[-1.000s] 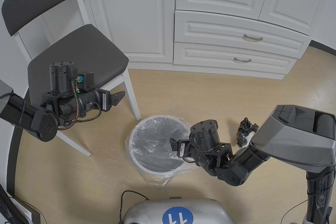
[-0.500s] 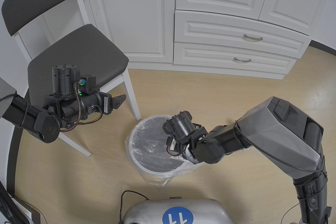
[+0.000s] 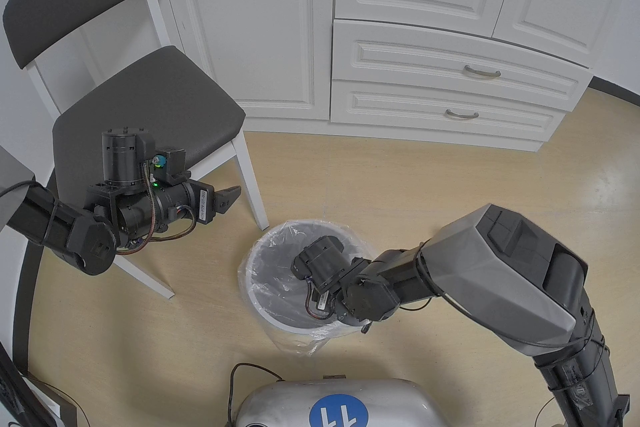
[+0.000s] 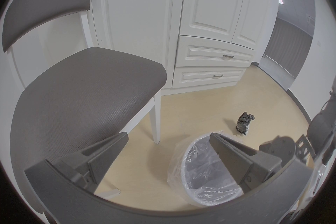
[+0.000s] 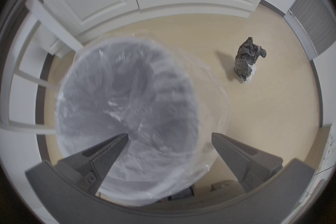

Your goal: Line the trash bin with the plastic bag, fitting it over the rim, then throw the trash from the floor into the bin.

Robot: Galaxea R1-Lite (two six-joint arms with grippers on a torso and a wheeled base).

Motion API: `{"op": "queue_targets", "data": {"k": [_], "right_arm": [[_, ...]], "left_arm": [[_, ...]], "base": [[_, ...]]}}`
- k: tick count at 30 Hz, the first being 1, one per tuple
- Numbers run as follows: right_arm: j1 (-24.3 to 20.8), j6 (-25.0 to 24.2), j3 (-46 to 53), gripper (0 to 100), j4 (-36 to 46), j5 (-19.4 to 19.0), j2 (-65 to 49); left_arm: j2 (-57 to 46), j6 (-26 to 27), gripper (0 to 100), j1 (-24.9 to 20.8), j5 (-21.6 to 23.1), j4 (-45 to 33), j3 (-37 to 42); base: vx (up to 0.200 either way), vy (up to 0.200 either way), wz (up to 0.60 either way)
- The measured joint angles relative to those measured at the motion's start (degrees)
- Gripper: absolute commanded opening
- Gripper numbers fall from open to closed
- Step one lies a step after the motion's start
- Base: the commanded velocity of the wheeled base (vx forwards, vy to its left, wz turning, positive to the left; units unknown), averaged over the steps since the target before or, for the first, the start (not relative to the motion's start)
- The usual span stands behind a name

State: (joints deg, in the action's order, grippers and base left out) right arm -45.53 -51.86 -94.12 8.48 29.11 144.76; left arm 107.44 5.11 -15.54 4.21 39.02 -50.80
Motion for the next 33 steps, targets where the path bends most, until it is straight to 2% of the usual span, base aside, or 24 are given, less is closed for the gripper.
{"op": "queue_targets", "data": {"k": [5,10,17,25,33], "right_arm": [[-2.65,-0.01,0.90,100,3.61,-0.16,-0.22],[-5.13,0.22,3.80,100,3.58,-0.21,-1.33],[-7.74,0.51,6.75,100,3.39,-0.27,-2.86],[-8.98,0.65,8.37,100,3.36,-0.40,-3.56],[-8.87,0.66,7.50,100,1.77,-3.19,-1.07]], "left_arm": [[-0.05,0.11,100,-0.02,0.00,0.04,0.37],[-0.27,0.26,100,-0.11,0.06,0.41,0.91],[-0.24,2.26,100,-0.49,0.13,4.90,2.51],[-0.13,3.16,100,-0.60,0.68,6.50,4.77],[0.01,3.18,100,-0.71,0.69,6.50,5.07]], "base": [[0.000,0.000,0.00],[0.000,0.000,0.00],[0.000,0.000,0.00],[0.000,0.000,0.00],[0.000,0.000,0.00]]}}
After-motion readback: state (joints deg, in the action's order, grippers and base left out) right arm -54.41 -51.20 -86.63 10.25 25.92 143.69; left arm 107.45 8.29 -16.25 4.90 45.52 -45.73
